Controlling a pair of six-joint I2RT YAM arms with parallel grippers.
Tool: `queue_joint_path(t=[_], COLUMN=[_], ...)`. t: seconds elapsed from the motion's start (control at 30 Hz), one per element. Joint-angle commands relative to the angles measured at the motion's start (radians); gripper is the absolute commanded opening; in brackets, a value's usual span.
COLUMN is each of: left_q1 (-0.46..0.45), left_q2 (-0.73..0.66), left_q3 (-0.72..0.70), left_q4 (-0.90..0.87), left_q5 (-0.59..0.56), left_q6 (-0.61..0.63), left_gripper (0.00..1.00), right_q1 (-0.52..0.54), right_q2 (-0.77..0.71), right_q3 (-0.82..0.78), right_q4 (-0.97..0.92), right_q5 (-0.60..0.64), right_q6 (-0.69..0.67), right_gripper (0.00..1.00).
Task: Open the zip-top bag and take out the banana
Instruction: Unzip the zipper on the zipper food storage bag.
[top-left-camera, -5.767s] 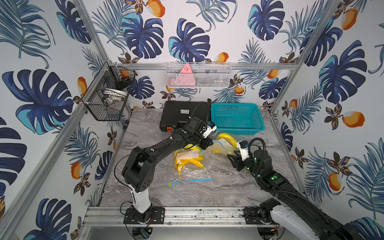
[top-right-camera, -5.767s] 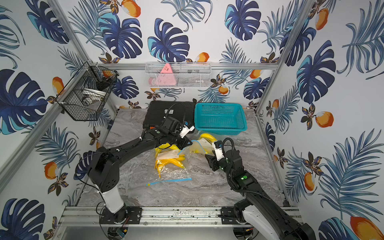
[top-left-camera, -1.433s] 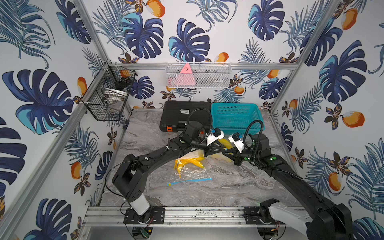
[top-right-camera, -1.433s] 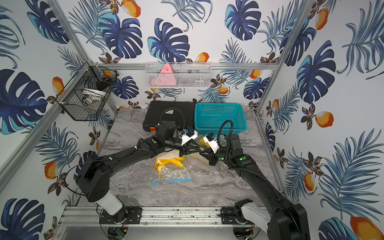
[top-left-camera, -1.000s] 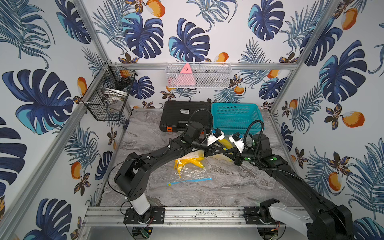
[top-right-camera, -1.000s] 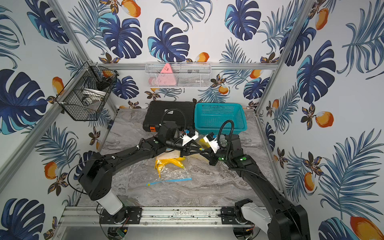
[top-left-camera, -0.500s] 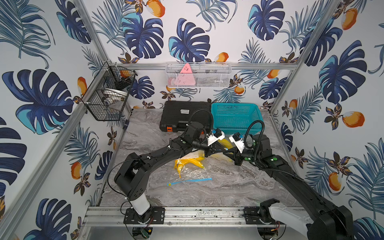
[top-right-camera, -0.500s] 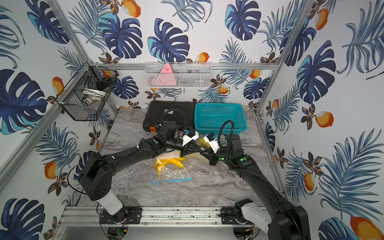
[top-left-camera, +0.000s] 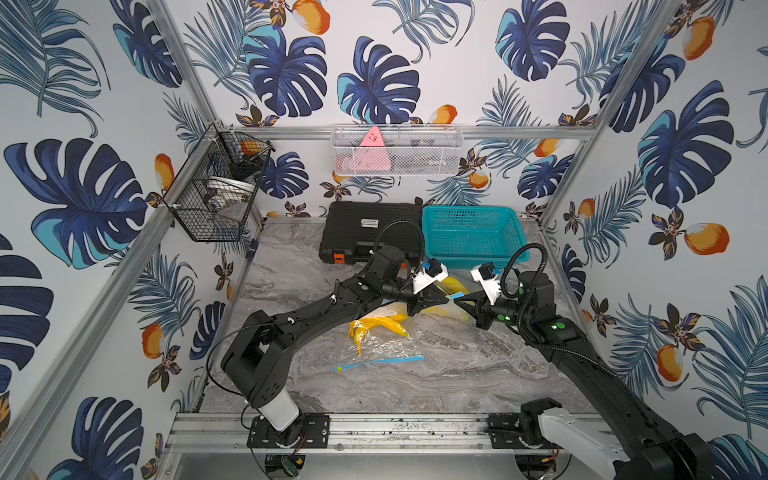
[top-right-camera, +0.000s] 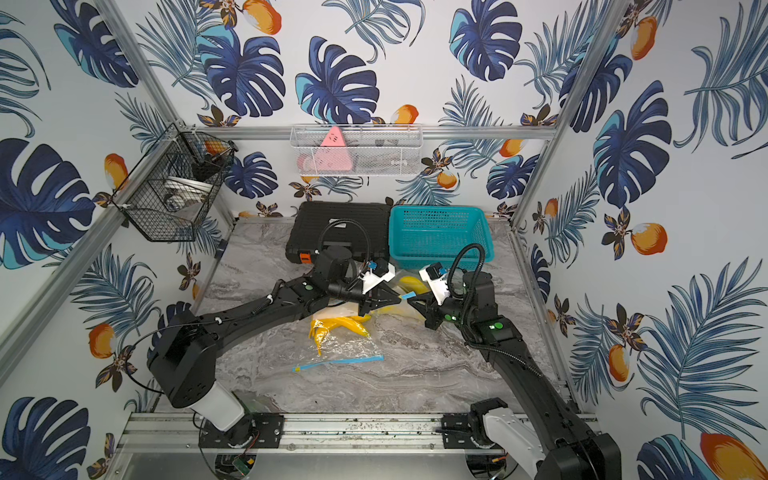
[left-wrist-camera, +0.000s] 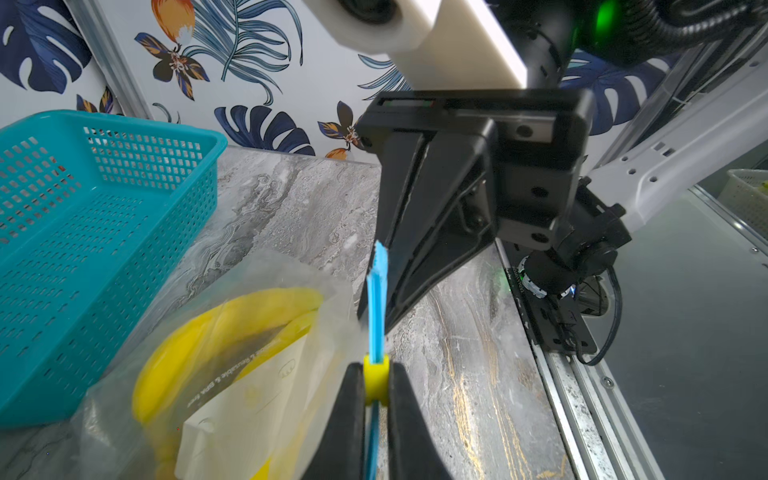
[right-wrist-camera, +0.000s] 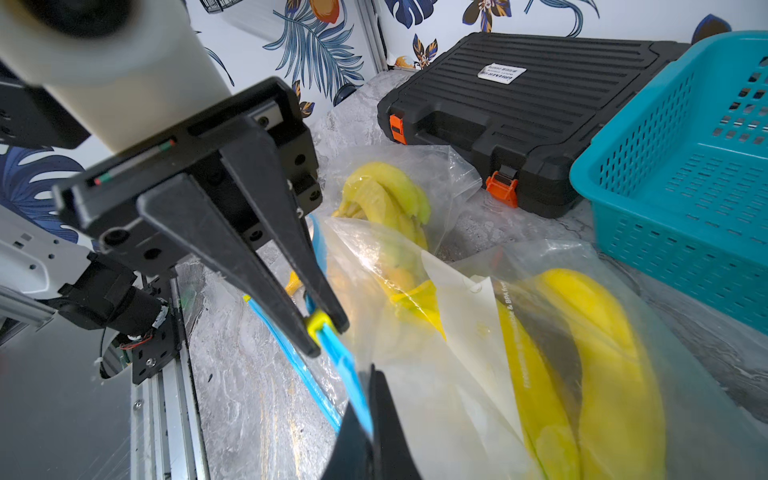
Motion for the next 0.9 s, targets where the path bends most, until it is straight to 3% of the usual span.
queue_joint_path(t=[0.0, 0.3, 0.47, 0.67, 0.87], left_q1=[0.003, 0.005, 0.005, 0.004, 0.005], left_q2=[-0.024, -0.129, -0.202, -0.263, -0.336], left_q3=[-0.01, -0.124, -0.169, -0.221, -0.288], left_q4=[-0.103, -0.215, -0.261, -0.316, -0.323], left_q5=[-0.09, -0.327, -0.409, -0.42, -0.454], left_q6=[0.044, 0.092, 0.095, 0.073, 0.056], left_gripper=[0.09, 0.08, 0.08, 0.08, 0.08], right_q1=[-0.022, -0.241, -0.255, -0.257, -0.257], right_q2=[-0.017, -0.024, -0.015, -0.026, -0.027], right_q3=[0.004, -0.017, -0.01, -0.014, -0.014], right_q4=[0.046, 0.153, 0.129, 0.113, 0.102], right_q5=[0.012, -0.051, 0.031, 0.102, 0.102], right_q6=[0.008, 0.084, 0.075, 0.084, 0.084], right_gripper=[0.0, 0.0, 0.0, 0.0, 0.0])
